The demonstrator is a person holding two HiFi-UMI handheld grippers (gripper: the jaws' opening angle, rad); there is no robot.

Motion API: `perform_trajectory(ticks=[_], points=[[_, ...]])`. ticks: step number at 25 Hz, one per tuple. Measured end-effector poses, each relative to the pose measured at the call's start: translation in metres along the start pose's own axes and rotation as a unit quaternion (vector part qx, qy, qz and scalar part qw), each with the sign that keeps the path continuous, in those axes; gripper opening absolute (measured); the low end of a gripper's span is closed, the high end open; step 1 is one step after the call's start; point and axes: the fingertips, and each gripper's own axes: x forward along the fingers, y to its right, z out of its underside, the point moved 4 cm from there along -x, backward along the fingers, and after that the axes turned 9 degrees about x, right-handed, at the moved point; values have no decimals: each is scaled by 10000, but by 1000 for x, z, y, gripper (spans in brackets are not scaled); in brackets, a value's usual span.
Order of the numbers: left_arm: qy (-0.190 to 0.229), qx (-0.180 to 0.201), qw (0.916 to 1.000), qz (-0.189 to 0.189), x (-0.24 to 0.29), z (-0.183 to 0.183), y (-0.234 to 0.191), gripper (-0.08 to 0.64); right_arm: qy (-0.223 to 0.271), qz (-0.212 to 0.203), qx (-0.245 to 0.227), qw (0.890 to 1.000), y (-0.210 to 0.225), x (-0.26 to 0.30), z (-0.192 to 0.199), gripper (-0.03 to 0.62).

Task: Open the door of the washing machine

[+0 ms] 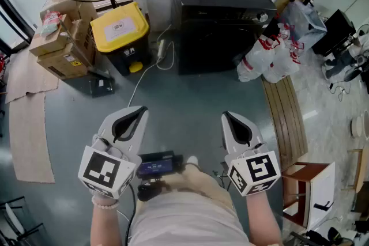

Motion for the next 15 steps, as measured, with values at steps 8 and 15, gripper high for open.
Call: perform_trajectory(ticks=[8,15], points=[[36,-5,10000,39,0,-1,0,-6,17,21,7,10000,-2,-1,0,2],[11,23,10000,76,3,0,0,-6,16,134,108,9998,1,0,1,2]])
